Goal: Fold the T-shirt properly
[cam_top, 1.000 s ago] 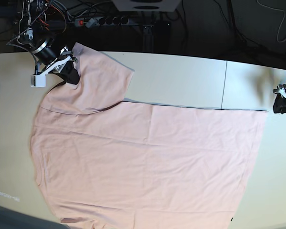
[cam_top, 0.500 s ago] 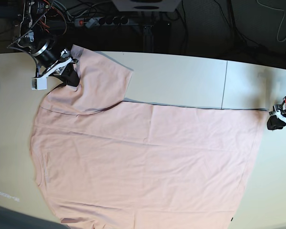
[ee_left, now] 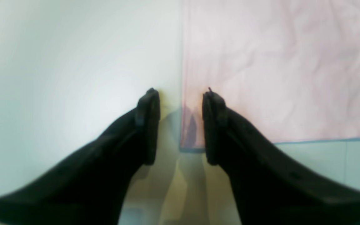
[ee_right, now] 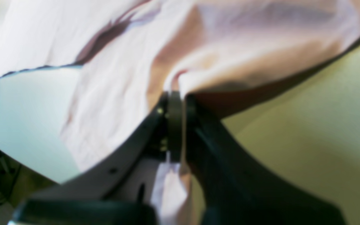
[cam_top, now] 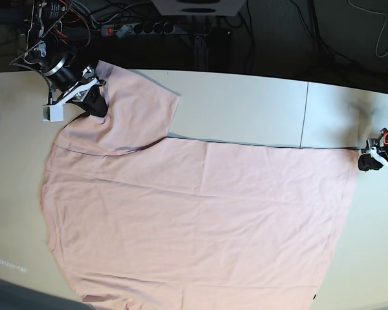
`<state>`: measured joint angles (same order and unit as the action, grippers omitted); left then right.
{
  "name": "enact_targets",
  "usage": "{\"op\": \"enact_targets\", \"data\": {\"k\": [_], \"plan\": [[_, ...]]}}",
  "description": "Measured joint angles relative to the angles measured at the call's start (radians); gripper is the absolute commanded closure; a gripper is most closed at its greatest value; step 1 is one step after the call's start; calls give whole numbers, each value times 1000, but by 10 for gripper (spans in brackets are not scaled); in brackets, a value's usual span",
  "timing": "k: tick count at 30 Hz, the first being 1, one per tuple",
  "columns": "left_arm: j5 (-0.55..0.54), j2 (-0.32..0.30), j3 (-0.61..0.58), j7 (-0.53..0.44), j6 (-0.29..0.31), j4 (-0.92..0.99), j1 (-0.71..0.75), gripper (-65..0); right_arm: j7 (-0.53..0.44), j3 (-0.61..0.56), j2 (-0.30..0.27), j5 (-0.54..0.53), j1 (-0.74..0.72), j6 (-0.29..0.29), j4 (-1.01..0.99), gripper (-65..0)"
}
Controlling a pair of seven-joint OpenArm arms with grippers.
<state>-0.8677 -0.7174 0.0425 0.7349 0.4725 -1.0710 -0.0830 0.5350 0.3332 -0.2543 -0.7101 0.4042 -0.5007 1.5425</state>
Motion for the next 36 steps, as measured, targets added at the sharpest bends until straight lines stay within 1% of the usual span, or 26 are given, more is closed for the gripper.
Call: {"op": "enact_targets", "data": {"k": [7, 9, 16, 23, 28, 34, 36], "plan": [[-48, 3, 0, 48, 7, 6, -2, -259, 0, 0, 0, 0, 0, 0, 0, 0], [-81, 3, 0, 73, 19, 6, -3, -259, 0, 0, 0, 0, 0, 0, 0, 0], [-89, 6, -8, 83, 23, 6, -3, -258, 0, 0, 0, 0, 0, 0, 0, 0], [-81, 31, -79, 50, 30, 4, -21, -258, 0, 0, 0, 0, 0, 0, 0, 0], [-76, 42, -89, 39, 30, 3, -31, -258, 0, 0, 0, 0, 0, 0, 0, 0], [-90, 42, -89, 44, 32, 3, -32, -258, 0, 0, 0, 0, 0, 0, 0, 0], [-99, 37, -91, 69, 33, 3, -40, -258, 0, 0, 0, 0, 0, 0, 0, 0]]}}
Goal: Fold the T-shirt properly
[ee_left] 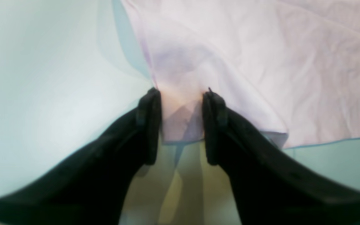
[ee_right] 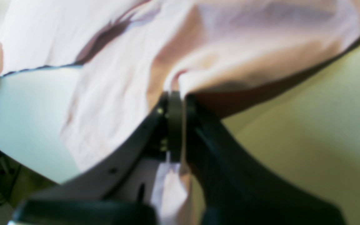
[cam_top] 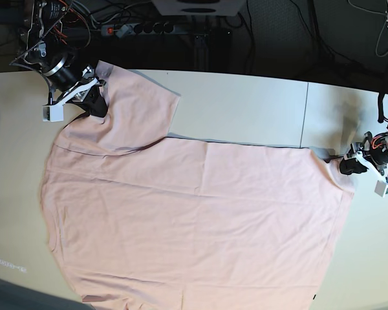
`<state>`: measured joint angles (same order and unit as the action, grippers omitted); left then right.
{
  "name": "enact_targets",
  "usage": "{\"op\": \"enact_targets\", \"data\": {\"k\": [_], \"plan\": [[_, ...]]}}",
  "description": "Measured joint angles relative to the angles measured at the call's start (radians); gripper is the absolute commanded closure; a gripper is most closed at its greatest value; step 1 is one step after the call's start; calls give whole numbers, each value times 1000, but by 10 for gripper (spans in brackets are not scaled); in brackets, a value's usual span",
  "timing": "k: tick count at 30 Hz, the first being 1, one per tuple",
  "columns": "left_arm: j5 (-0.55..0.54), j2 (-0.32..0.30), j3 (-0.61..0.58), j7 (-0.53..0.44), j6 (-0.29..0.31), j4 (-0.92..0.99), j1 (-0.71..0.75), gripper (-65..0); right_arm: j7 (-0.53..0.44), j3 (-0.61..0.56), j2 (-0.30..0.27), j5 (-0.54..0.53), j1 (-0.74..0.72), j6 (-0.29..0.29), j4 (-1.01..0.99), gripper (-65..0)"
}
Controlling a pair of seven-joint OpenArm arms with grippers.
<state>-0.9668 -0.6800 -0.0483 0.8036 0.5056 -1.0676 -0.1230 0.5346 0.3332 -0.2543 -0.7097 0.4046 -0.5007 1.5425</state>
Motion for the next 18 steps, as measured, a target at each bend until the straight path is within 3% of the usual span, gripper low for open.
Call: {"op": "enact_targets", "data": {"k": [8, 14, 18], "plan": [[-25, -71, -5, 82, 4, 5, -61, -258, 0, 0, 0, 0, 0, 0, 0, 0], [-25, -124, -5, 57, 4, 4, -107, -258, 0, 0, 0, 0, 0, 0, 0, 0], [0, -146, -5, -35, 4, 4, -106, -258, 0, 0, 0, 0, 0, 0, 0, 0]]}}
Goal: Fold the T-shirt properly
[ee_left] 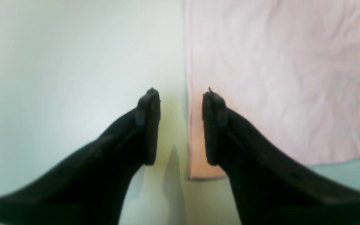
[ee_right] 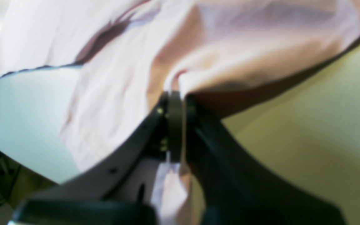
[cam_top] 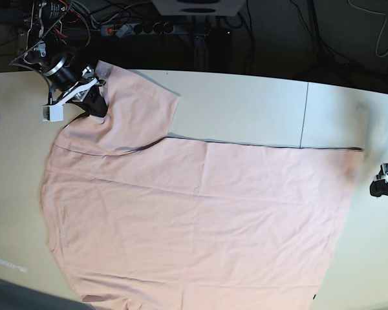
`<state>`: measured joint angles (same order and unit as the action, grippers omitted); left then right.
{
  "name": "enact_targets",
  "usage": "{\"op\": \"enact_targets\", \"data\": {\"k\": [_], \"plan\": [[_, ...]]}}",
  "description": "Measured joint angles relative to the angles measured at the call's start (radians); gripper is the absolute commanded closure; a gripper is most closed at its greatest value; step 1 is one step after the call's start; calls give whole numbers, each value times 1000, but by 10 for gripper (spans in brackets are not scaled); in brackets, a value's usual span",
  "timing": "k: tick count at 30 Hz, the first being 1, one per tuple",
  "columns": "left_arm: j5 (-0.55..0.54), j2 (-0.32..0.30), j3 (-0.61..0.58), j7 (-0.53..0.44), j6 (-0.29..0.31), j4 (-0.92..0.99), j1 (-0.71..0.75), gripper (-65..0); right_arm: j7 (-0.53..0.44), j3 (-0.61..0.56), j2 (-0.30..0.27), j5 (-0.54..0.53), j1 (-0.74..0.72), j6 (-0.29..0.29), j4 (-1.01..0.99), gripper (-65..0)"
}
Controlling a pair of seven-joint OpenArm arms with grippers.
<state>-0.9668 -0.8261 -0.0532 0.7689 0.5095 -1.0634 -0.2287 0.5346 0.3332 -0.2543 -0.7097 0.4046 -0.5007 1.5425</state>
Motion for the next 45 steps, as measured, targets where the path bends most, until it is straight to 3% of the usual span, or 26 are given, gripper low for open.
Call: {"op": "enact_targets", "data": {"k": [5, 7, 10, 12, 15, 20, 31, 35, 45], "plan": [[74, -4, 0, 4, 0, 0, 1, -258, 0, 0, 0, 0, 0, 0, 0, 0], [70, -4, 0, 47, 0, 0, 1, -267, 0, 0, 0, 0, 0, 0, 0, 0], [56, 2, 0, 102, 24, 0, 2, -410, 0, 0, 0, 0, 0, 0, 0, 0], [29, 8, 0, 102, 51, 6, 3, -452, -3, 0, 0, 0, 0, 0, 0, 0], [-8, 9, 0, 102, 55, 41, 3, -452, -3, 0, 0, 0, 0, 0, 0, 0], [-105, 17, 0, 99, 131, 148, 1, -452, -4, 0, 0, 0, 0, 0, 0, 0], [-171, 54, 2, 91, 147, 272, -5, -452, -4, 0, 0, 0, 0, 0, 0, 0], [-228, 71, 6, 148, 150, 272, -8, -452, -4, 0, 0, 0, 0, 0, 0, 0], [-238, 101, 8, 168, 161, 271, -13, -451, -4, 0, 0, 0, 0, 0, 0, 0]]}}
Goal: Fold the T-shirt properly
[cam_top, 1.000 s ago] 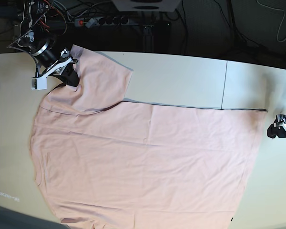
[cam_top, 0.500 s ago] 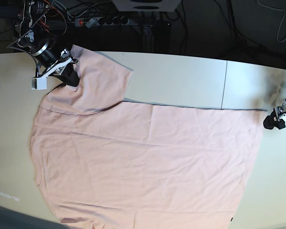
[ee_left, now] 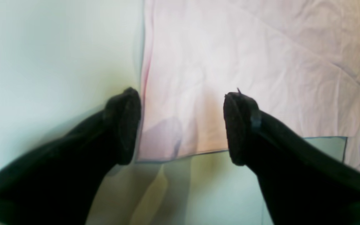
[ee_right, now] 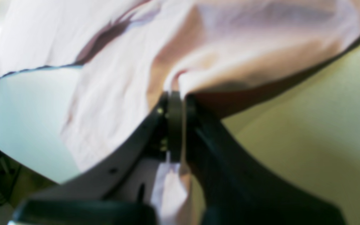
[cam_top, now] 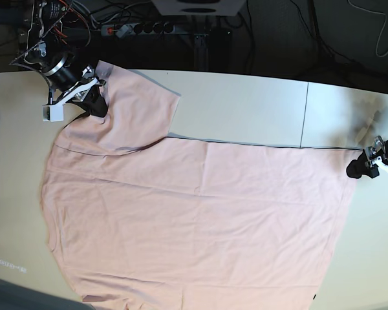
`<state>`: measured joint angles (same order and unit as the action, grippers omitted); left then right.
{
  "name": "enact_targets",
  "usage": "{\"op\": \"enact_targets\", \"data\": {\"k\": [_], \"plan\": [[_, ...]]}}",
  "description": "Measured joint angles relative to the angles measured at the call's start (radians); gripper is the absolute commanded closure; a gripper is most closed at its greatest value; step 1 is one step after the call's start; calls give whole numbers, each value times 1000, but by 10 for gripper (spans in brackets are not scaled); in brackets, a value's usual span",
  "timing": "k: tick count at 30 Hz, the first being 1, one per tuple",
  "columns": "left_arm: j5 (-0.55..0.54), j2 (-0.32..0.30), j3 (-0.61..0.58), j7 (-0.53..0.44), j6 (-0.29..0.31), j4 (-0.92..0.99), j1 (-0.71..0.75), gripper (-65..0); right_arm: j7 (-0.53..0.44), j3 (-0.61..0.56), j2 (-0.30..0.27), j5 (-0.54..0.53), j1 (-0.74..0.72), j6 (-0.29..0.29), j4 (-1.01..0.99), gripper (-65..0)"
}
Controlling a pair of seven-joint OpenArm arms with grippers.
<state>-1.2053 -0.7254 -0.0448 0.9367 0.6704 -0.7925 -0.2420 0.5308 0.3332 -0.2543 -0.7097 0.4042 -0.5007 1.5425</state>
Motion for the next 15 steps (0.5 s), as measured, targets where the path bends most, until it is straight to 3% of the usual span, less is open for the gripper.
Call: {"op": "enact_targets", "data": {"k": [15], "plan": [[30, 34, 0, -10, 11, -8, -5, -451, 0, 0, 0, 0, 0, 0, 0, 0]]}}
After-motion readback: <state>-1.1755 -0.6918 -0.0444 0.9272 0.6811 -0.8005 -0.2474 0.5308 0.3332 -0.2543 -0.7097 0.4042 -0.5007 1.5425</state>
